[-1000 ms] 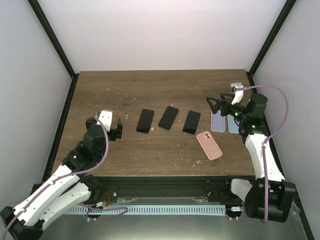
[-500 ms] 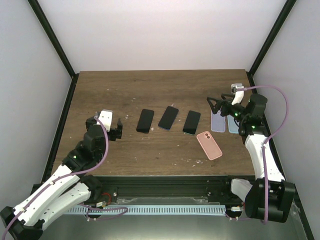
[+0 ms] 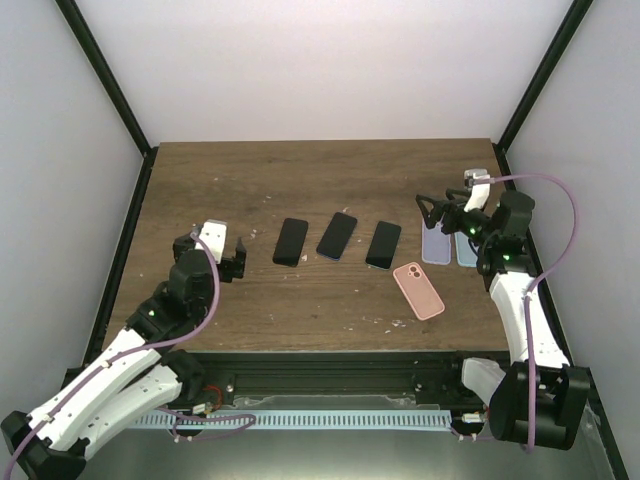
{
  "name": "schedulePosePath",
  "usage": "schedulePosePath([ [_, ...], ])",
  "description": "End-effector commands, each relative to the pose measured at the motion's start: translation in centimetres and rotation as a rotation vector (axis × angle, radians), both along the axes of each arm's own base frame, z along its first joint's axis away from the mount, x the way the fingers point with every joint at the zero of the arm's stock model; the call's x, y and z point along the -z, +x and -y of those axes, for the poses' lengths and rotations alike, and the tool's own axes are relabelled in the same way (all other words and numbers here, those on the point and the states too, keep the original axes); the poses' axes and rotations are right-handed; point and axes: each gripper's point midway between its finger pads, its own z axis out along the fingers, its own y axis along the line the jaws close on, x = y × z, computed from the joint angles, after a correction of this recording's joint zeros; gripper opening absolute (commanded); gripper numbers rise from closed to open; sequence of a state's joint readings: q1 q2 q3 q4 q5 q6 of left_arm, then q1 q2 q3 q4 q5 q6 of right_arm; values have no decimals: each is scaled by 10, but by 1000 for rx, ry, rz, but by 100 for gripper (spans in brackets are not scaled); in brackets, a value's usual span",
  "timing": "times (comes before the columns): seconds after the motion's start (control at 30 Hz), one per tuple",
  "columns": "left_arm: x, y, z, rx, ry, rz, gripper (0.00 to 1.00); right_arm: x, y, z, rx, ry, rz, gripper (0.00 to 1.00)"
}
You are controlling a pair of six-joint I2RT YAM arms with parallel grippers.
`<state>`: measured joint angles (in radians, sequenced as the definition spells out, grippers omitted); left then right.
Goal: Take the phone out of the phone case
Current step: Reset both arms
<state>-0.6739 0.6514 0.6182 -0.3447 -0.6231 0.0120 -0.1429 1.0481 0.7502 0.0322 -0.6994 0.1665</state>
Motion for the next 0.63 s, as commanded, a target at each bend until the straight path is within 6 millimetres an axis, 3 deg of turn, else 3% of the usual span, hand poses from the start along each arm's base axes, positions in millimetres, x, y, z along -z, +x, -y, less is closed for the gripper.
schedulePosePath([
  [0.0,4,1,0,-1,3,-2,100,-8,0,6,24,-10,33,100],
  [0.4,3,2,2,2,-4,-4,100,-9,1,6,29,-10,37,100],
  [0.47,-9,3,-2,-34,-61,28,100,-11,0,7,34,-10,40,100],
  [0.53,-35,6,-25,-227,-217,142,100,-14,-2,6,34,-6,49,100],
  [0.6,-40,4,-34,-310,-236,119,100,-16,-3,6,33,-7,57,100],
])
